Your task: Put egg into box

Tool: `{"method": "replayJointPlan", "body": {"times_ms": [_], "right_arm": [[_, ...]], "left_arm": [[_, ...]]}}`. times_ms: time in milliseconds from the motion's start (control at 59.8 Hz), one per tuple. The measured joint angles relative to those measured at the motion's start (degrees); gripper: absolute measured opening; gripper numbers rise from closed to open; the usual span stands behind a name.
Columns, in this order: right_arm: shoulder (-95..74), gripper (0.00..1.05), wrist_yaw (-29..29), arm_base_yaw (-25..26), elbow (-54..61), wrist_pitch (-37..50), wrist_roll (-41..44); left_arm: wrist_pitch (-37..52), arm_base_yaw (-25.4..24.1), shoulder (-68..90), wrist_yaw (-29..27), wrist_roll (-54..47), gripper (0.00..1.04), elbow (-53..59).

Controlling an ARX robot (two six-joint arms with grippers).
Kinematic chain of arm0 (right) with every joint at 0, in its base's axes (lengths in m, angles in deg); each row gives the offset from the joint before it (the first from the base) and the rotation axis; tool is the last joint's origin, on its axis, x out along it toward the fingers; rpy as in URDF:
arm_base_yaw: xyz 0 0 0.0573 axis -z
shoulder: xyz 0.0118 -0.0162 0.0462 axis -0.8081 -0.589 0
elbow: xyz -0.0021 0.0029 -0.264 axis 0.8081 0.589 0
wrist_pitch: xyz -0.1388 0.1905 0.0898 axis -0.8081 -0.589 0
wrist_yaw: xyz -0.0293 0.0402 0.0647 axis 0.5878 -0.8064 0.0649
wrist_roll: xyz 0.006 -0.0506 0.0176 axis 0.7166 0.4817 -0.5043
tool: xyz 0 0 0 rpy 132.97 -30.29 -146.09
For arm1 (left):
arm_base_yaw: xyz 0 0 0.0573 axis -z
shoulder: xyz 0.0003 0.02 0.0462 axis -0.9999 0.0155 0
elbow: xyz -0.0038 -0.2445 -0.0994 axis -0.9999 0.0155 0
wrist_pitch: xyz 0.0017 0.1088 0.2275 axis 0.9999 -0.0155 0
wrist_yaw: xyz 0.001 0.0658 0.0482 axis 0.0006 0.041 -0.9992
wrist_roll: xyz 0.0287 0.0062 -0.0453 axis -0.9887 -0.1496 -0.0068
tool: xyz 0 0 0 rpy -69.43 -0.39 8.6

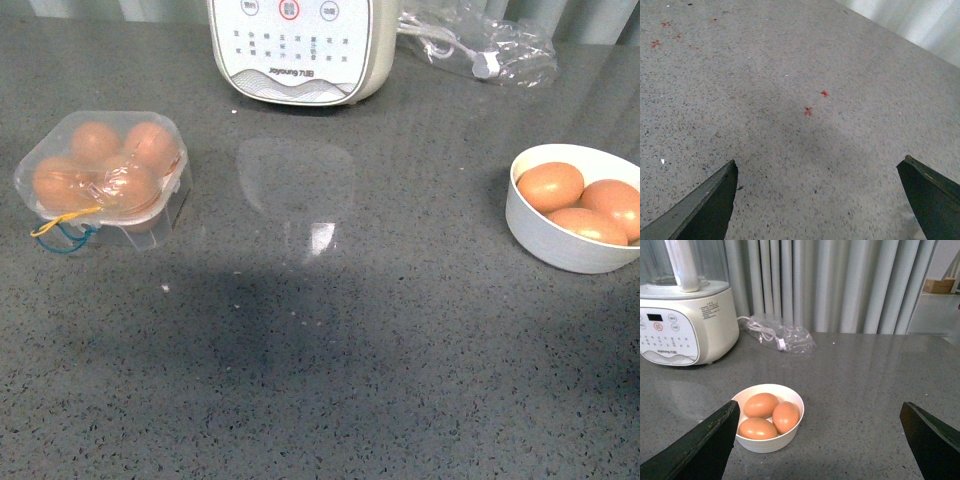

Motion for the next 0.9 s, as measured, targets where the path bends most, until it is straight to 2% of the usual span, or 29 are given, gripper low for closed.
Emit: {"method": "replayJointPlan", "body": {"times_ms": [67, 100, 151, 201, 251, 385, 535, 602, 669, 903], "right_arm": [[0.0, 0.97, 0.0, 0.0, 0.0, 0.0, 0.0], [0.0, 0.97, 0.0, 0.0, 0.0, 0.0, 0.0], [0.0, 0.97, 0.0, 0.0, 0.0, 0.0, 0.0], [0.0, 0.97, 0.0, 0.0, 0.0, 0.0, 0.0], [0.0, 0.97, 0.0, 0.0, 0.0, 0.0, 0.0], [0.0, 0.97, 0.0, 0.0, 0.0, 0.0, 0.0], [0.0, 0.97, -0.1, 0.0, 0.0, 0.0, 0.0], [0.0, 0.97, 0.0, 0.0, 0.0, 0.0, 0.0], [0.0, 0.97, 0.0, 0.0, 0.0, 0.0, 0.0], [0.0, 0.97, 0.0, 0.0, 0.0, 0.0, 0.0]], "left_arm": [[0.4, 0.6, -2.6, 0.3, -1.8, 0.98, 2.2], [4.4, -0.1, -2.6, 5.3, -4.2, 0.94, 4.1], [15.5, -1.0, -2.6, 15.7, -8.6, 0.85, 8.2], [24.0, -1.2, -2.7, 22.8, -12.0, 0.76, 11.9], [28.6, -0.7, -4.1, 26.2, -14.0, 0.67, 14.5], [29.0, 1.5, -12.1, 25.5, -17.1, 0.33, 20.2], [26.0, 2.8, -18.1, 23.8, -17.5, 0.05, 24.0], [25.5, 4.9, -20.2, 20.6, -17.7, 0.04, 25.4], [27.3, 6.9, -21.1, 20.0, -17.9, 0.04, 27.4], [19.9, 7.4, -30.3, 19.6, -17.9, 0.04, 29.8]]}}
